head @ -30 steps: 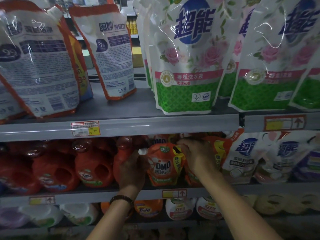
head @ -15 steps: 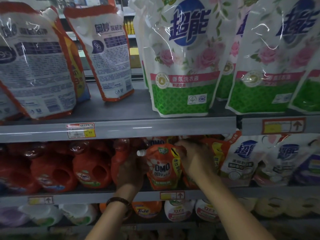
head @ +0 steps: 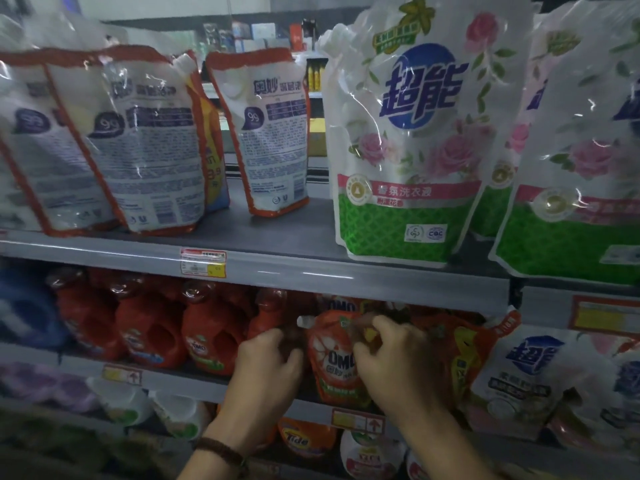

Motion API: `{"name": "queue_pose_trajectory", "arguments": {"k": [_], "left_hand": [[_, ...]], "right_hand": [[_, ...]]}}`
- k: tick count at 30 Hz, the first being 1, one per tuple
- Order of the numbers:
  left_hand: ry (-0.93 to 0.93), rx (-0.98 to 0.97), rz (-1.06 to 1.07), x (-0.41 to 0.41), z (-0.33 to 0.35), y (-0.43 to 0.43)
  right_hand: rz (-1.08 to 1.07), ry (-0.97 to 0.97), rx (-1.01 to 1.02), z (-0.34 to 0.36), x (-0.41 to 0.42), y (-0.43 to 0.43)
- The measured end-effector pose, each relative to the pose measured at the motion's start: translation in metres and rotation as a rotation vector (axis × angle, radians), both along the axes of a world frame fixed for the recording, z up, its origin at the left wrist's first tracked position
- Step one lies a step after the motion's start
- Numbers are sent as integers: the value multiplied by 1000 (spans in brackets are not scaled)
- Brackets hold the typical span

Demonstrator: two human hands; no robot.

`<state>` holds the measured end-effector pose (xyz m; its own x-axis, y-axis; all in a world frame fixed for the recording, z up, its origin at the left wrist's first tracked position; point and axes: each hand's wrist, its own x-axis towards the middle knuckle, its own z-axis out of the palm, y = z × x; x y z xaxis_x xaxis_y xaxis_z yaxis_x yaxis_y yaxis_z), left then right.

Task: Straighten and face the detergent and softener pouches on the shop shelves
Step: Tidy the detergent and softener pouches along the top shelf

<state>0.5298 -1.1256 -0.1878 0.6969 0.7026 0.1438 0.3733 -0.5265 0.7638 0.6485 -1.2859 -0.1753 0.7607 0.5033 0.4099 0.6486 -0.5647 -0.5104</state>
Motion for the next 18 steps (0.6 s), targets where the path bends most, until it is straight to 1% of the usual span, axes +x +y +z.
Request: {"name": "queue_pose_trajectory", "arguments": {"k": [2,4,6,10,15,16,18], "left_hand": [[-83,5,-10,-5,19,-3],[-149,61,-28,-11,40,-4],[-202,44,-56,-16,60,1],[-287,-21,-126,-28,89,19],[-395,-186,-213,-44,115,55],[-412,-235,-234,-47,122,61],[-445,-392,-291,-52,135,76]], "right_hand": [[58,-58,102,10,-6,4],[129,-69,217,22,-13,10],[167,-70,303,36,-19,15],[166,-93,419,70,-34,28],[179,4,477,102,-51,59],[176,20,486,108,-54,67],[190,69,499,117,-59,81]]}}
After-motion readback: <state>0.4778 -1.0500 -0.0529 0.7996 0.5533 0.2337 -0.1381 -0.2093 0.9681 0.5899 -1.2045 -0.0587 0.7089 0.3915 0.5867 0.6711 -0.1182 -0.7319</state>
